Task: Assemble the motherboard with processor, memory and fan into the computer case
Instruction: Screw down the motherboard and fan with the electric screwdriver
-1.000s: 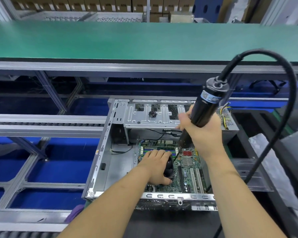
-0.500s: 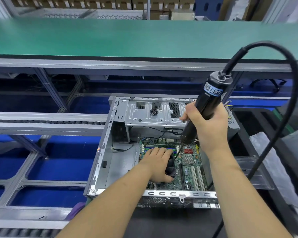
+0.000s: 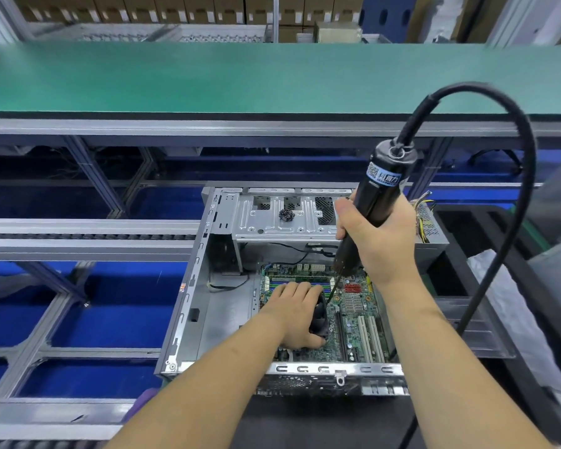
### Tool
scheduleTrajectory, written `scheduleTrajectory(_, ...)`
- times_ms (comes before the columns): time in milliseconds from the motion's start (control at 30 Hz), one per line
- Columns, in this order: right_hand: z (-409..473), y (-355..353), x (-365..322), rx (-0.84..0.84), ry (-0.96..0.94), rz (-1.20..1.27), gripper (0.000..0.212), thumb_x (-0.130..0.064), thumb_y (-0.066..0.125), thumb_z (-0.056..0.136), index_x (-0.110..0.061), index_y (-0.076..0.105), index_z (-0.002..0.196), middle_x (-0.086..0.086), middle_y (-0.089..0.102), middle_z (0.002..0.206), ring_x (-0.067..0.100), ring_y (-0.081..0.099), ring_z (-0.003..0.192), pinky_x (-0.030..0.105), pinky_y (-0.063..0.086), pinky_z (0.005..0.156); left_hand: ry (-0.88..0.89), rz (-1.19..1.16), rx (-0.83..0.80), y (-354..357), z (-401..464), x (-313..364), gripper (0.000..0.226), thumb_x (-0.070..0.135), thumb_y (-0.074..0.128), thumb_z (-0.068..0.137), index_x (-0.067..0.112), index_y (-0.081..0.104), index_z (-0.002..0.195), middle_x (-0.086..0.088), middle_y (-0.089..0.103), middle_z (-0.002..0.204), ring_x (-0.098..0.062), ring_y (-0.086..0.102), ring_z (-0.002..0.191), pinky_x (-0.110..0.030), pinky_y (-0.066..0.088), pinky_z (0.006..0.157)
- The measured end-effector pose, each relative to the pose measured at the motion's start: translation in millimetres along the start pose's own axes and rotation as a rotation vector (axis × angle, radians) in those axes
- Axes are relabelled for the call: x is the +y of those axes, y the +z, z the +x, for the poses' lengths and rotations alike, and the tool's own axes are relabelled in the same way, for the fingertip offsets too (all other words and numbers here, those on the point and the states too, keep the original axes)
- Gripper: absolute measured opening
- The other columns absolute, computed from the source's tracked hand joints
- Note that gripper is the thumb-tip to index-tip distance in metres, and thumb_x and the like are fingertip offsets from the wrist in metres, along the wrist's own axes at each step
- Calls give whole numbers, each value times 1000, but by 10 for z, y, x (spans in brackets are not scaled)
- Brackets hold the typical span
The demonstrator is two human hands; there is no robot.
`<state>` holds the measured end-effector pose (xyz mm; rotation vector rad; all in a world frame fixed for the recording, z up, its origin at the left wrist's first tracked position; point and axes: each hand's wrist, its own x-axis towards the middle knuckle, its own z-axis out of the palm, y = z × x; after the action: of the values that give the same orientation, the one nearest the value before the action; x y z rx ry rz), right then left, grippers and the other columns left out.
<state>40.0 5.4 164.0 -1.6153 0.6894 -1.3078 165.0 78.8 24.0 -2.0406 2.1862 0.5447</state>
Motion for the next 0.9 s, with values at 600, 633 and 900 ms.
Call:
scheduleTrajectory(600,9,-12,25,23,-7,25,56,-49,79,77,-1,52,84,22,57,66,30,56,59,45,51,63,7,-22,-5,31,11,-26,105,68,60,83,16,5,156,-3,14,159,-28,12,146,-46,10,120)
scheduleTrajectory(633,10,-11,16,26,3,37,58,-56,81,75,-5,53,85,19,58,67,30,56,60,44,51,64,6,-22,-5,31,12,-26,105,68,60,82,16,5,156,-3,14,159,-28,12,146,-46,10,120)
scheduleTrajectory(900,9,-16,12,57,19,37,31,-43,80,73,-28,55,82,8,59,65,28,57,59,48,51,63,3,-24,-4,34,11,-26,105,68,60,82,16,5,156,-3,15,159,-29,13,146,-46,11,120)
